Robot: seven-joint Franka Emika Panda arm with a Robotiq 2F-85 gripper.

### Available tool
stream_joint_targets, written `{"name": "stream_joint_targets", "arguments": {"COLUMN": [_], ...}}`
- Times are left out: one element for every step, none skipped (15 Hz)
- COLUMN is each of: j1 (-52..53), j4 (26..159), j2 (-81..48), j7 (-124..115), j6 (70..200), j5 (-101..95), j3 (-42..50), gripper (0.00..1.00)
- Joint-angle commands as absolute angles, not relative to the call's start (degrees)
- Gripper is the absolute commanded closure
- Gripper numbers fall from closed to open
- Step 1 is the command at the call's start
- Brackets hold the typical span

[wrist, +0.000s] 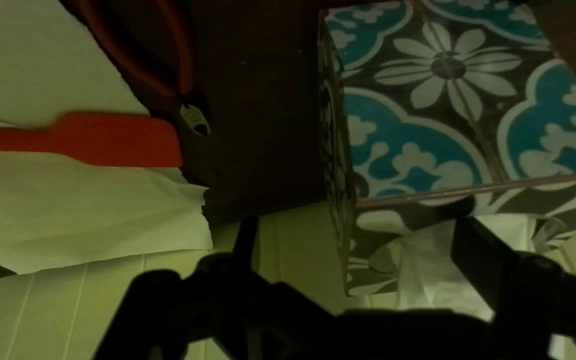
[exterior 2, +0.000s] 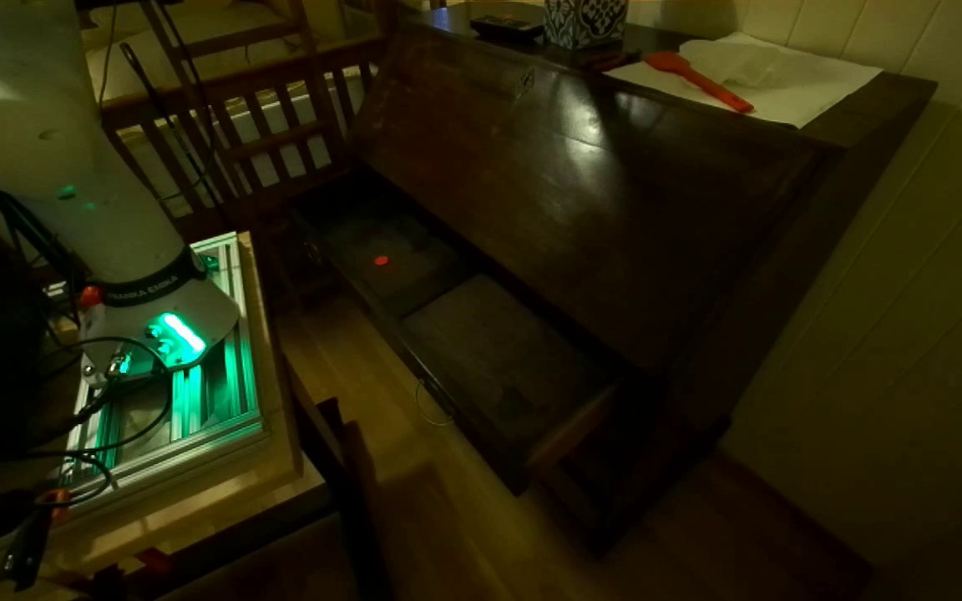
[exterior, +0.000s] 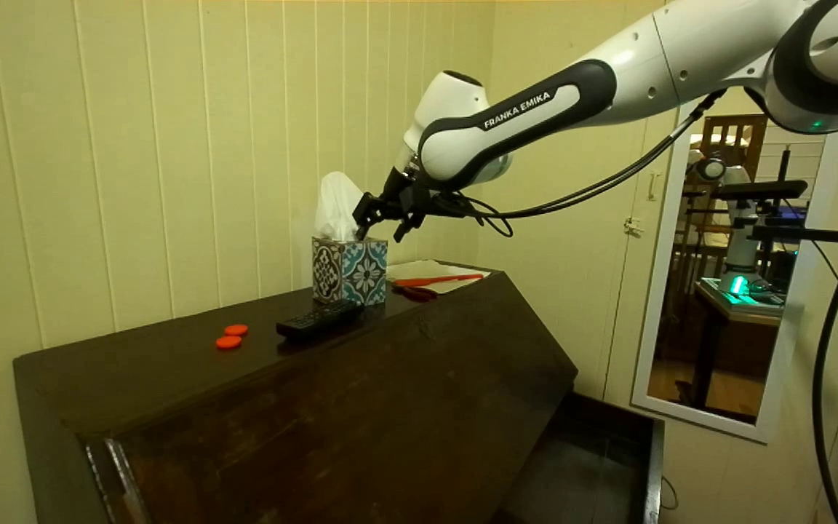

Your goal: Shift the tissue box to the left

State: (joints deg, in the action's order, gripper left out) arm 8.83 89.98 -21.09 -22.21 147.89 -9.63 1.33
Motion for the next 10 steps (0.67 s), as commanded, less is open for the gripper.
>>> {"name": "stream_joint_targets", "arguments": {"j1": [10.1,10.1,10.2,10.2,10.3,10.3,10.3,10.4,10.4,10.5], "j4": [88.1,88.2,88.2,88.1,88.0,88.0,87.9,88.1,88.2,88.4], "j2": [-22.5,-22.6,-22.7,-22.7,-22.7,-22.8,-22.8,-22.8,-22.8,-22.9], "j7": [-24.6,-24.6,-24.9,-25.0,-25.3,-25.6,-26.0,-26.5,-26.5,-27.0], "j6": [147.3,147.3,147.4,147.4,147.5,147.4,147.0,147.3,147.3,148.0], "j5": [-10.0,-9.9,-9.9,-9.9,-9.8,-9.7,-9.7,-10.0,-9.9,-10.1], "j3": [2.6,2.6,2.7,2.8,2.8,2.8,2.9,3.1,3.1,3.3], "gripper": [0.25,0.29,0.23,0.31,0.25,0.19,0.19,0.1,0.03,0.03]}}
